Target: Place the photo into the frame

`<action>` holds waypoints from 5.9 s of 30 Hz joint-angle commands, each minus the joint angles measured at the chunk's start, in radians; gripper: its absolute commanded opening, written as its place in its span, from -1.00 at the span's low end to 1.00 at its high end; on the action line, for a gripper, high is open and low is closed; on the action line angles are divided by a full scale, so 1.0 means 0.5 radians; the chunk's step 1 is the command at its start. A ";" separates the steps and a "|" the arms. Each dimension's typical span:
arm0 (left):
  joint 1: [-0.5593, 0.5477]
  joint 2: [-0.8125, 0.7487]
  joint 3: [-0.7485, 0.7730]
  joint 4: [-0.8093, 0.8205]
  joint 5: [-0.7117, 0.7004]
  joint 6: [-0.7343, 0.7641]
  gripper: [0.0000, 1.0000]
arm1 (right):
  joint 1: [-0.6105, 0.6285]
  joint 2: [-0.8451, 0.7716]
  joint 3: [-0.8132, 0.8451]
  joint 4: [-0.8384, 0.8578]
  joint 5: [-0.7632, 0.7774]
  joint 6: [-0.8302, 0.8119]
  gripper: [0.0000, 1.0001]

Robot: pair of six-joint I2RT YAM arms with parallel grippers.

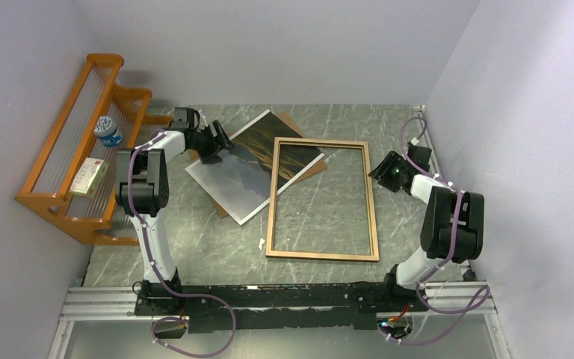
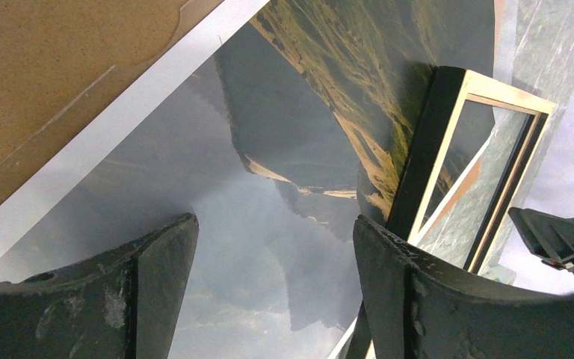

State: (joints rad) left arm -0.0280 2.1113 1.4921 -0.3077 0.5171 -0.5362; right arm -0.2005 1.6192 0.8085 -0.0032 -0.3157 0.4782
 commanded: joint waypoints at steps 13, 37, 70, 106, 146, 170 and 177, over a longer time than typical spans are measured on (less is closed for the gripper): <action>-0.010 -0.187 -0.085 -0.127 -0.082 0.126 0.63 | 0.871 0.005 0.663 -0.708 0.403 0.041 0.29; -0.009 -0.382 -0.385 -0.124 -0.039 0.108 0.61 | 0.997 0.474 0.897 -1.417 1.297 0.279 0.36; -0.008 -0.308 -0.179 -0.460 -0.225 0.136 0.53 | 1.307 0.486 1.012 -0.257 -0.132 0.521 0.00; -0.003 -0.007 0.047 -0.738 -0.286 0.097 0.49 | 1.497 1.102 1.740 -1.223 1.066 0.594 -0.12; 0.108 0.125 0.466 -0.839 -0.452 0.182 0.52 | 1.063 1.351 2.165 -1.299 1.000 0.878 0.39; 0.109 0.200 0.523 -0.753 -0.559 0.197 0.53 | 0.877 1.373 1.688 -0.146 0.189 1.016 0.38; 0.110 0.248 0.471 -0.784 -0.609 0.207 0.51 | 0.841 1.263 1.357 0.562 -0.020 1.047 0.38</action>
State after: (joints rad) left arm 0.0273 2.2036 1.7470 -0.6945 0.2752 -0.4564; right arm 0.2062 2.2623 1.5749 0.0151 -0.2176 0.9916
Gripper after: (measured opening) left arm 0.759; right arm 0.690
